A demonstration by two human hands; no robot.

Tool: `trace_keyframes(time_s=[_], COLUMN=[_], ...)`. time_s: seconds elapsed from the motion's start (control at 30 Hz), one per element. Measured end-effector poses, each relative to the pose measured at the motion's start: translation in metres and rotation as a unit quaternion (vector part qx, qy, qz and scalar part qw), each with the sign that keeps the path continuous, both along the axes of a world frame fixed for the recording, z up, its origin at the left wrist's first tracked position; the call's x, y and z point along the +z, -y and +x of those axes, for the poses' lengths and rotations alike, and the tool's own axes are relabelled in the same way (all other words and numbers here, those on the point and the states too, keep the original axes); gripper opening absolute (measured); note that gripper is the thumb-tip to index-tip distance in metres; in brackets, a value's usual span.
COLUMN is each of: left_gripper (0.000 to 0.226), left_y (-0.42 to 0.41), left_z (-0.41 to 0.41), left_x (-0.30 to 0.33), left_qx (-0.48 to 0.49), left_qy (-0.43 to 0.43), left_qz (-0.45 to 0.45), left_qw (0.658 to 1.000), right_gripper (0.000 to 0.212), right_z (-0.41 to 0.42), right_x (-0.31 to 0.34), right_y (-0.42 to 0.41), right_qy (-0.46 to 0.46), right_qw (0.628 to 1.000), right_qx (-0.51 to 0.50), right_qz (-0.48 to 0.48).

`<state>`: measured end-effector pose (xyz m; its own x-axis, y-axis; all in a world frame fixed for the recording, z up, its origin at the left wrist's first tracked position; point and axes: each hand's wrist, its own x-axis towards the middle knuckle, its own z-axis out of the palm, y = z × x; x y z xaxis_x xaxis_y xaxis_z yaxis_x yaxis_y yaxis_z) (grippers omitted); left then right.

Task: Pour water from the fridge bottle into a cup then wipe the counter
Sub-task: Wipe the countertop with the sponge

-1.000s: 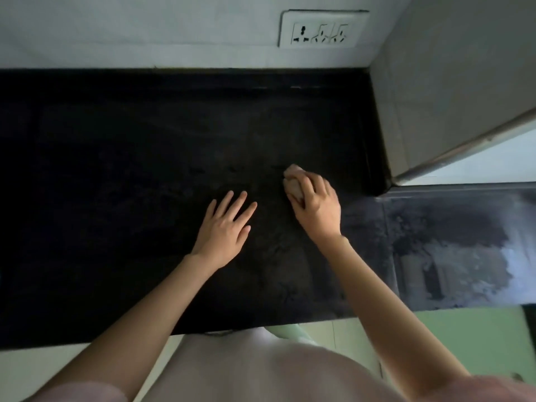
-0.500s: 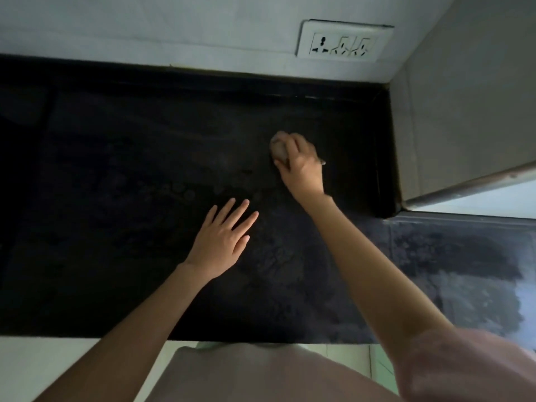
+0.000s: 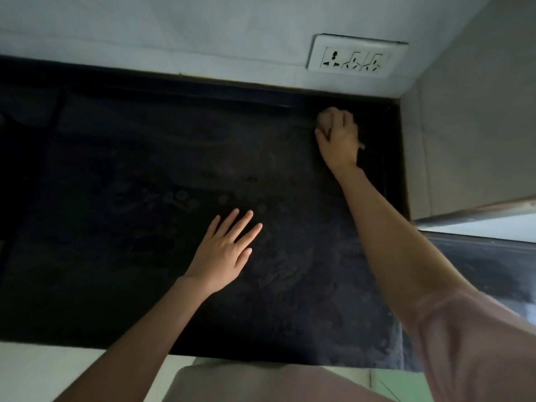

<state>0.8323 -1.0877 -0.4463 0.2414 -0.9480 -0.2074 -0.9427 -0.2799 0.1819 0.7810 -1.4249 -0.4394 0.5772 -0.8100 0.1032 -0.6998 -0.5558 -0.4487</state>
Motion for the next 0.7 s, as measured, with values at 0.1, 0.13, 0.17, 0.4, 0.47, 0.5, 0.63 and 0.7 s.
trace_keyframes(time_s=[0.1, 0.13, 0.17, 0.4, 0.47, 0.5, 0.63, 0.7], left_gripper=[0.053, 0.053, 0.053, 0.055, 0.055, 0.054, 0.053, 0.053], left_y=[0.001, 0.001, 0.002, 0.001, 0.001, 0.001, 0.001, 0.001], left_z=[0.0, 0.0, 0.0, -0.001, -0.001, -0.001, -0.001, -0.001], left_x=[0.0, 0.0, 0.001, -0.001, -0.002, -0.001, 0.0, 0.0], left_qx=[-0.001, -0.001, 0.001, 0.006, 0.003, 0.001, 0.002, 0.002], left_qy=[0.001, 0.003, 0.006, 0.016, 0.019, 0.017, 0.003, 0.004], left_qz=[0.004, 0.008, 0.011, 0.003, 0.001, -0.001, -0.002, 0.005], left_qw=[1.0, 1.0, 1.0, 1.0, 1.0, 1.0, 1.0, 1.0], right_gripper=[0.05, 0.05, 0.051, 0.046, 0.048, 0.051, 0.053, 0.052], right_z=[0.014, 0.008, -0.003, -0.089, -0.082, -0.072, -0.02, 0.009], right_x=[-0.001, -0.001, -0.001, -0.016, -0.013, -0.01, 0.002, 0.002], right_y=[-0.041, -0.057, -0.07, -0.065, -0.033, -0.017, 0.003, -0.022], right_qy=[0.022, 0.026, 0.026, -0.003, -0.035, -0.05, -0.059, -0.027], right_qw=[0.991, 0.986, 0.982, 0.987, 0.994, 0.996, 0.997, 0.998], right_qx=[0.129, 0.163, 0.187, 0.086, -0.003, -0.042, -0.045, 0.058], right_qz=[-0.017, -0.021, -0.024, -0.135, -0.103, -0.066, -0.012, -0.003])
